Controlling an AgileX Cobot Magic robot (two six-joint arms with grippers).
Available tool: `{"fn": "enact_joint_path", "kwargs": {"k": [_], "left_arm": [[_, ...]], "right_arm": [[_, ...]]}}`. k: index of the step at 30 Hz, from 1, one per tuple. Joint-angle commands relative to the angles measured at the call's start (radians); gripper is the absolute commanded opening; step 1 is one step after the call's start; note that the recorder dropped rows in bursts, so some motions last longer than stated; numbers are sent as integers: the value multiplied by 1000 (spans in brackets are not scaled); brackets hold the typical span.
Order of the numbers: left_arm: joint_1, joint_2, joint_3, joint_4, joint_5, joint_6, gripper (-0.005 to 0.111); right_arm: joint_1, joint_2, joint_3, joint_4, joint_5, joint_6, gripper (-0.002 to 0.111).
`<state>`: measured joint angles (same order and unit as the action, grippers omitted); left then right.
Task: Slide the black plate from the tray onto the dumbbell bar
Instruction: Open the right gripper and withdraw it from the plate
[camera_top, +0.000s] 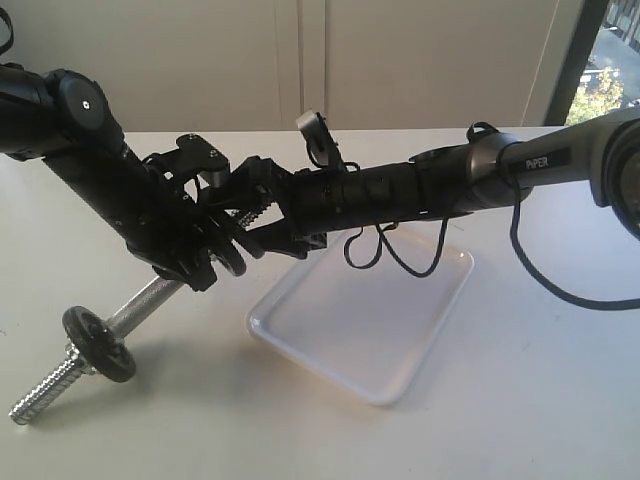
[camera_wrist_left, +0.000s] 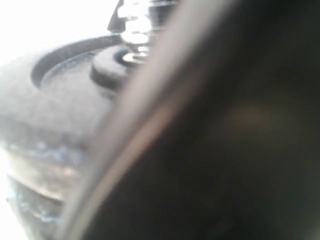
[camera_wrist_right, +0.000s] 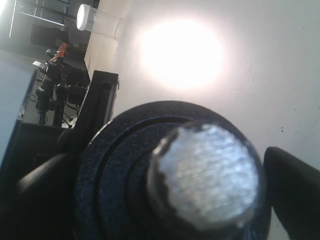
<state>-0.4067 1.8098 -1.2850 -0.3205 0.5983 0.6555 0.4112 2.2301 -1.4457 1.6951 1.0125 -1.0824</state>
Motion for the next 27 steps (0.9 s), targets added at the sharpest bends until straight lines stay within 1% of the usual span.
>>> {"fn": "enact_joint_path", "kwargs": {"k": [1, 4, 7, 9, 11, 14, 17, 19, 24, 27], "left_arm": [[-3, -56, -31, -64, -22, -2, 0], [-3, -56, -31, -64, -20, -2, 0], [-3, -56, -31, -64, -20, -2, 0], [-3, -56, -31, -64, -20, -2, 0], [-3, -56, -31, -64, -20, 2, 0], [-3, -56, -31, -64, -20, 2, 0], [-3, -56, -31, -64, -19, 2, 0], [-3, -56, -31, -53, -18, 2, 0], [-3, -56, -31, -18, -21, 2, 0], [-3, -52, -31, 2, -30, -25, 0]], "right_arm": [[-4, -22, -11, 49, 130, -4, 94], [-6, -22, -11, 33, 118, 10, 96], [-6, -24, -11, -28, 45, 38, 101], [-6, -24, -11, -40, 27, 49, 102], [-6, -25, -12, -37, 39, 49, 102], [-6, -25, -43, -34, 109, 35, 102], [-13, -25, -48, -34, 101, 35, 102], [-30, -25, -48, -56, 73, 39, 102], [-100, -25, -48, -117, 72, 62, 102], [-133, -25, -48, -157, 53, 89, 102]]}}
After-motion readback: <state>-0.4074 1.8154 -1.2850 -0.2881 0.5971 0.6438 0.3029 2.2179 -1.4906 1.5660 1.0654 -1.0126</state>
